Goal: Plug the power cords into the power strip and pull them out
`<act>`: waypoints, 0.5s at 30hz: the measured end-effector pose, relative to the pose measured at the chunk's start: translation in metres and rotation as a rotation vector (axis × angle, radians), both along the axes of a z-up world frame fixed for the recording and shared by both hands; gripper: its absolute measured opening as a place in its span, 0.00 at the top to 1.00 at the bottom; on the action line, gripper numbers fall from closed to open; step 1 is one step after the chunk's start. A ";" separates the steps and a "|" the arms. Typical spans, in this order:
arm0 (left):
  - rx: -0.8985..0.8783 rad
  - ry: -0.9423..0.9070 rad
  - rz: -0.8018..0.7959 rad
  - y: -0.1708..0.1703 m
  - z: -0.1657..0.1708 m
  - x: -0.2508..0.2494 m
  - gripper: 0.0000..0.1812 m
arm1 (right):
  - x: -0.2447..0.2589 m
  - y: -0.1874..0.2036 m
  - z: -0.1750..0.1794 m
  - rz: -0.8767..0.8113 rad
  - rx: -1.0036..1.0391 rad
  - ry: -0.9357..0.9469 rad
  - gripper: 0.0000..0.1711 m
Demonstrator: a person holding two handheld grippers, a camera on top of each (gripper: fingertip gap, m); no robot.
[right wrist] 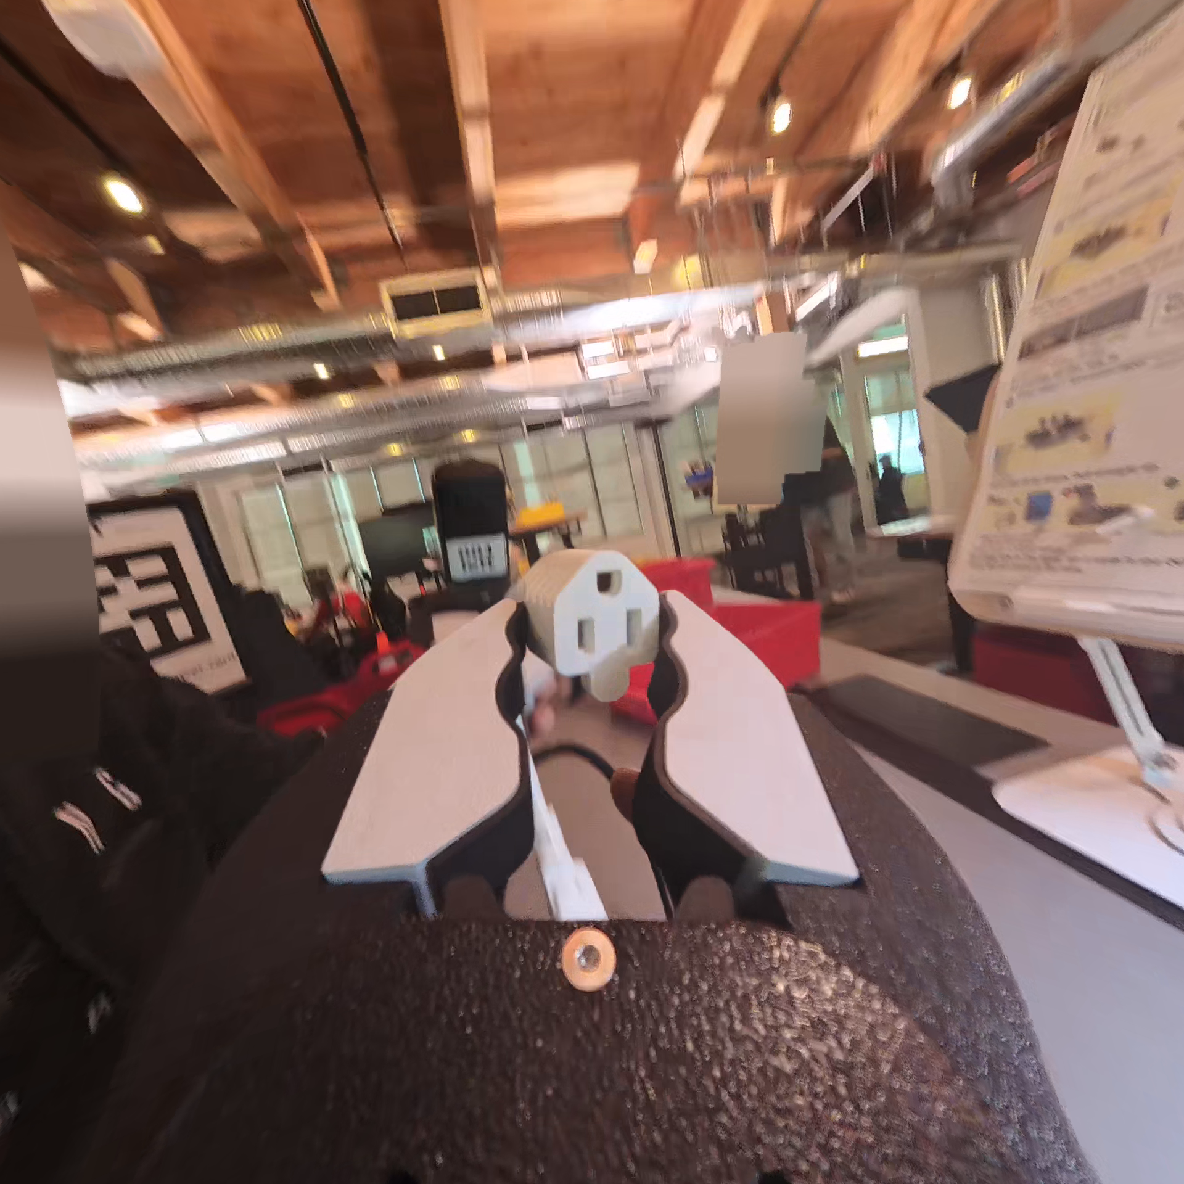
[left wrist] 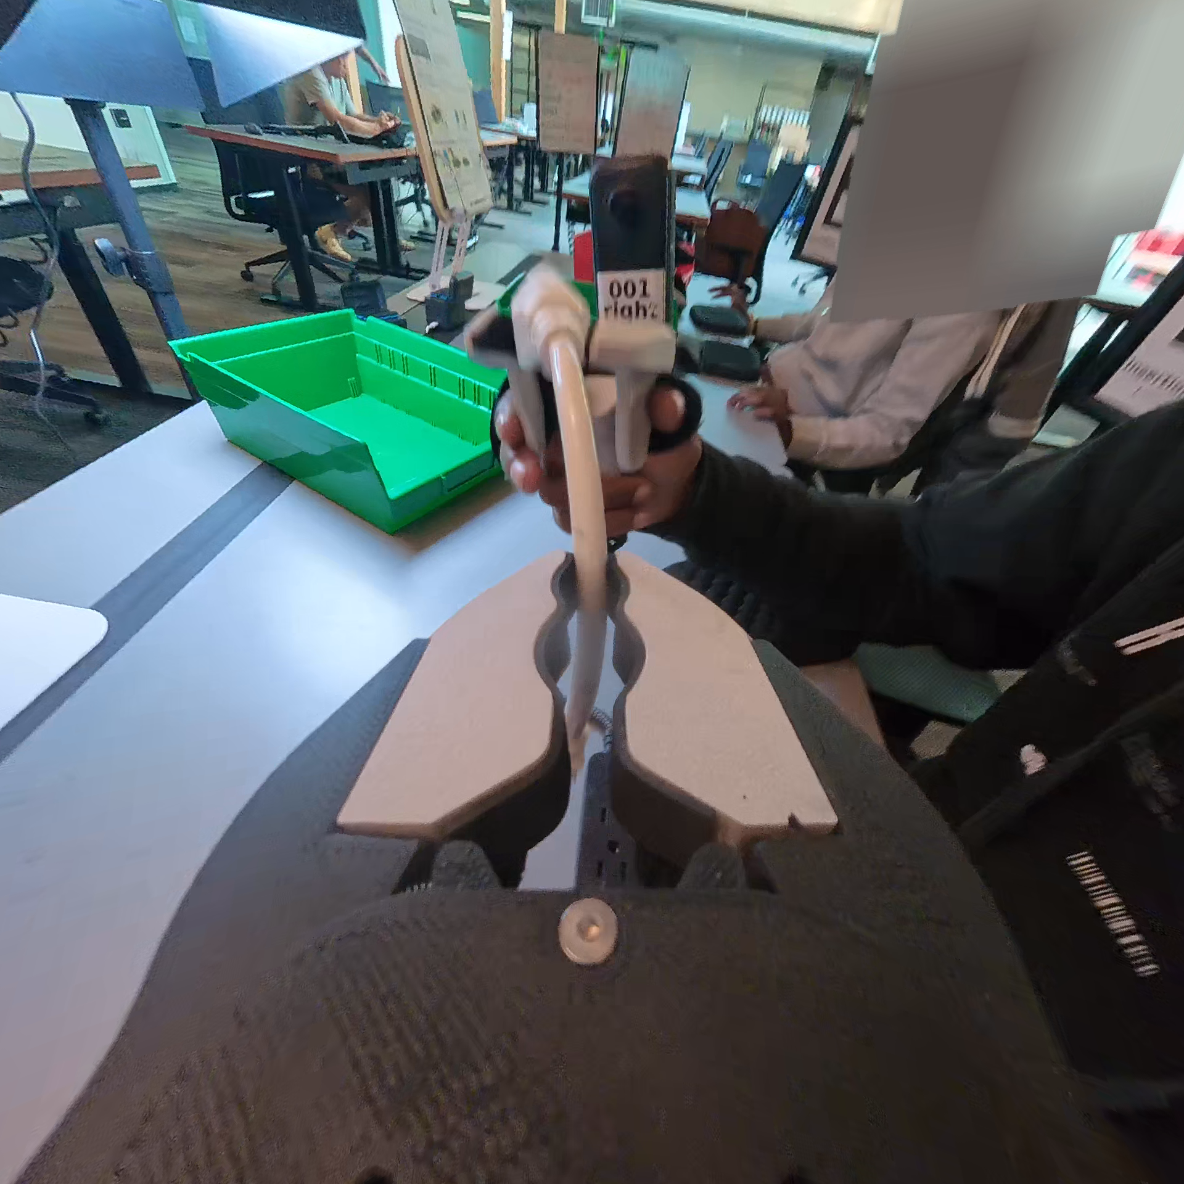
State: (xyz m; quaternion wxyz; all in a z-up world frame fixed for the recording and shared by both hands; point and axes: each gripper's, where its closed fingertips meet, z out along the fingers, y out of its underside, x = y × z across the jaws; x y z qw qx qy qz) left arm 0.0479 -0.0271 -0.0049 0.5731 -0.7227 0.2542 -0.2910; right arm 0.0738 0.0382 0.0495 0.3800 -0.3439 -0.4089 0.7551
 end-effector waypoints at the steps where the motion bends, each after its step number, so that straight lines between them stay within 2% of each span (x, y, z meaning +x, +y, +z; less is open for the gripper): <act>1: -0.007 -0.043 -0.001 -0.001 0.004 -0.005 0.96 | -0.004 0.000 -0.012 0.000 0.046 -0.060 0.90; 2: -0.013 -0.082 -0.010 -0.002 0.008 -0.009 0.96 | -0.008 -0.004 -0.024 0.010 0.103 -0.120 0.94; 6: -0.027 -0.209 -0.058 -0.008 0.019 -0.023 0.96 | -0.018 -0.028 -0.087 0.112 0.339 -0.379 0.78; 8: -0.021 -0.224 -0.077 -0.009 0.021 -0.026 0.96 | -0.017 -0.042 -0.104 0.183 0.405 -0.433 0.78; 11: -0.019 -0.236 -0.113 -0.014 0.023 -0.025 0.96 | -0.017 -0.045 -0.113 0.179 0.471 -0.477 0.76; 15: -0.031 -0.145 -0.127 -0.017 0.017 -0.022 0.96 | 0.001 -0.030 -0.088 0.112 0.489 -0.452 0.68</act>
